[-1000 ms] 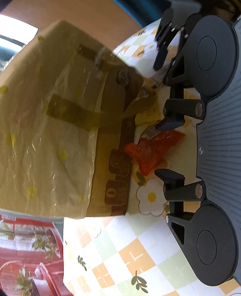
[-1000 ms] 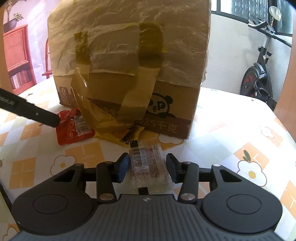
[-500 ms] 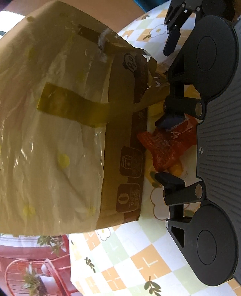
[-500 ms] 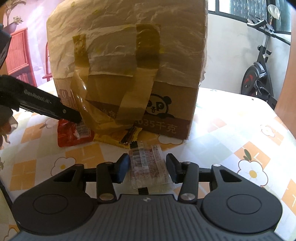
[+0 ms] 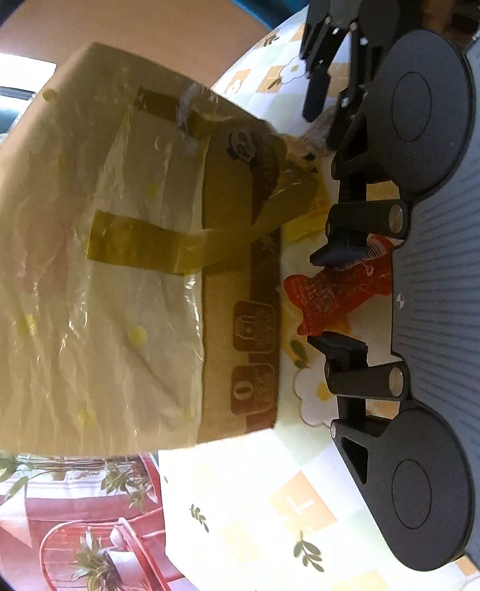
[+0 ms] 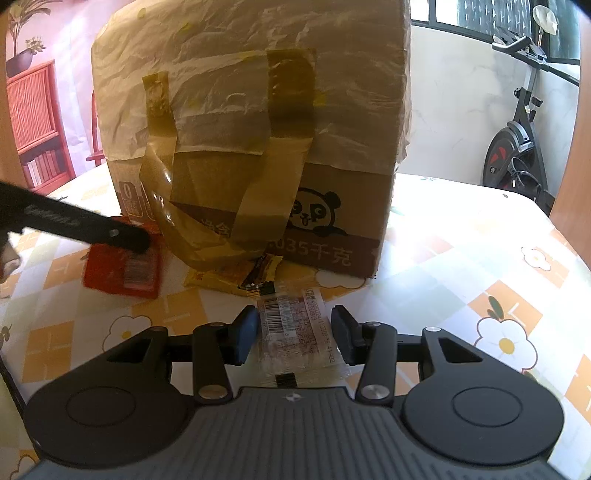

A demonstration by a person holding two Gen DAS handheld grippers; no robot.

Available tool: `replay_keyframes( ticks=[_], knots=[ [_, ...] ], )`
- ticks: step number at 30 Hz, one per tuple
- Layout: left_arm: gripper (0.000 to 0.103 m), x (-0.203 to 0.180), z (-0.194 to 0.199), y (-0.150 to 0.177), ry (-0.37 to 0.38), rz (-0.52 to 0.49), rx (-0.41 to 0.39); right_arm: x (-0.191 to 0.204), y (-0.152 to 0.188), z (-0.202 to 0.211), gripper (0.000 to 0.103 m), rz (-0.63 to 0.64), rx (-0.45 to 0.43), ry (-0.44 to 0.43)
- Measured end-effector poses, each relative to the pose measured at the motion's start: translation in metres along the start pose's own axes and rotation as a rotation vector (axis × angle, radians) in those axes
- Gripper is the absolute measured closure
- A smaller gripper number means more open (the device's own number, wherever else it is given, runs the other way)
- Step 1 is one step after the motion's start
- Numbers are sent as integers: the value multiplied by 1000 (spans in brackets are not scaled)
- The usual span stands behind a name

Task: Organize snacks
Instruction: 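Grasp the red packet with the left gripper while the right grasps the clear wrapped snack, then lift both snacks and carry them over the cardboard box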

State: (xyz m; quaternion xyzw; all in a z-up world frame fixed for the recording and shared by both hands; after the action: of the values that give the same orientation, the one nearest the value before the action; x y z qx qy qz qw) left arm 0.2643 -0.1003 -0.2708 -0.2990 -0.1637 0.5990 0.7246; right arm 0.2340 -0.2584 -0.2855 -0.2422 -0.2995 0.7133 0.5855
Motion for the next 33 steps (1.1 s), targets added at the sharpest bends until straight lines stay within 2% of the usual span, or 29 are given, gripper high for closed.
replay_keyframes(
  ticks=[8,25,33],
  knots=[
    [62,11,23,20,11,72,-14,0,0,-1,56,3,1,2],
    [62,21,43,31,37,130,-62,13,3,3,57,48,33,18],
    [62,23,63,11,38,103,-133,11,-9,49,57,-38,-83,32]
  ],
)
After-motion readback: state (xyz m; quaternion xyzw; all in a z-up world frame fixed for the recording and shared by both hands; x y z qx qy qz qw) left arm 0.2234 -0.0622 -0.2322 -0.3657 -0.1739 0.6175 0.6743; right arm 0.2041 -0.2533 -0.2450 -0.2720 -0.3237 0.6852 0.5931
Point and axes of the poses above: each gripper's, at about its wrist camera, not at the fingertips, and z roughly against the way its jaws point, x to its left, y to its underside, the point moved 8 cm from there along -z, roughly the way its jaws point, and after that the axes turned 8 degrees about x, right-handed, at the moved point
